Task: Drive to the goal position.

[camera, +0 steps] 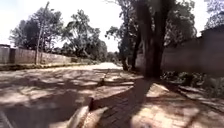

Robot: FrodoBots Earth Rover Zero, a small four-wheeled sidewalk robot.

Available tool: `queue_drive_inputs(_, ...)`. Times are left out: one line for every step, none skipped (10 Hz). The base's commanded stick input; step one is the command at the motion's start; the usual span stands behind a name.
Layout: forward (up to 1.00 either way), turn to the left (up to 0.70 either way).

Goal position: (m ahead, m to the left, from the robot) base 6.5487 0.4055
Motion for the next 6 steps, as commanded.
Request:
queue_drive_inputs(0.85,0.0)
queue_drive_inputs(0.85,0.0)
queue_drive_inputs(0.85,0.0)
queue_drive_inputs(0.85,0.0)
queue_drive_inputs(0.85,0.0)
queue_drive_inputs(0.85,0.0)
